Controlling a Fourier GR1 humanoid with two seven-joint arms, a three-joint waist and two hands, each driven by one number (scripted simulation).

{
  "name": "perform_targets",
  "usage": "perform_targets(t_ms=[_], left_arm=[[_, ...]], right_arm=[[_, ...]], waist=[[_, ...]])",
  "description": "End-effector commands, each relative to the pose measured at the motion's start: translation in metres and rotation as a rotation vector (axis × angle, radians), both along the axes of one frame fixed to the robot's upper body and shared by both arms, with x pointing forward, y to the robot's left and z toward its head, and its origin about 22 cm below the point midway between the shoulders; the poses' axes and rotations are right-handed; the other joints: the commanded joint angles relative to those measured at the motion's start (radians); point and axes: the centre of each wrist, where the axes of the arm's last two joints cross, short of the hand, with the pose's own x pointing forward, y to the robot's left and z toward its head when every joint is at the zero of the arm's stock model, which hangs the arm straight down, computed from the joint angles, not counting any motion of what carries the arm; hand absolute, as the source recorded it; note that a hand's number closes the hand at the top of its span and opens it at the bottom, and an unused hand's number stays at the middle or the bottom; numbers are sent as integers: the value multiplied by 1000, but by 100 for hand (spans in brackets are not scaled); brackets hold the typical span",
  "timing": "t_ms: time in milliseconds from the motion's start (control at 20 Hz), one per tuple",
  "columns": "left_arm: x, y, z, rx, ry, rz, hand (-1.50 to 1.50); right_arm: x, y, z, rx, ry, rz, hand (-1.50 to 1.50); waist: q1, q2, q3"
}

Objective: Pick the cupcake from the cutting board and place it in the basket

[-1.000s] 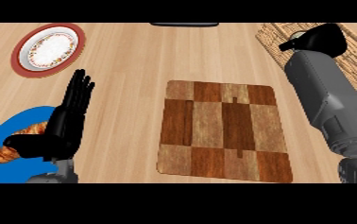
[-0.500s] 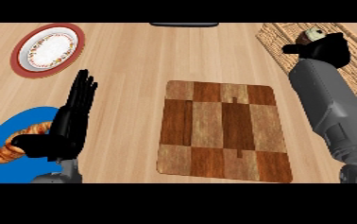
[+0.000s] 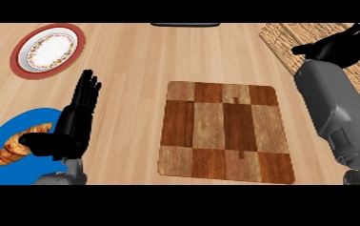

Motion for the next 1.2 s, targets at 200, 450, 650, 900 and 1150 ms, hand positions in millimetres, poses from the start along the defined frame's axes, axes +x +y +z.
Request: perform_targets(t_ms=[200, 450, 650, 900, 1150], left_arm=[[-14, 17, 1, 8, -2, 0, 0], [-14, 18, -11, -1, 5, 40, 0], [-13, 18, 3, 1, 4, 61, 0], [-11, 23, -3, -7, 28, 69, 0], [-24, 16, -23, 11, 38, 57, 0]], right_arm=[[2, -9, 32, -64, -154, -136, -150], [-5, -1, 36, -91, -180, -203, -150], [-20, -3, 39, -65, -295, -220, -150], [-52, 16, 45, -82, -333, -191, -150], [-96, 49, 68, -57, -412, -103, -150]], waist=[[-11, -9, -1], [-34, -15, -2], [-56, -26, -1], [-73, -28, -2], [-66, -24, -2]])
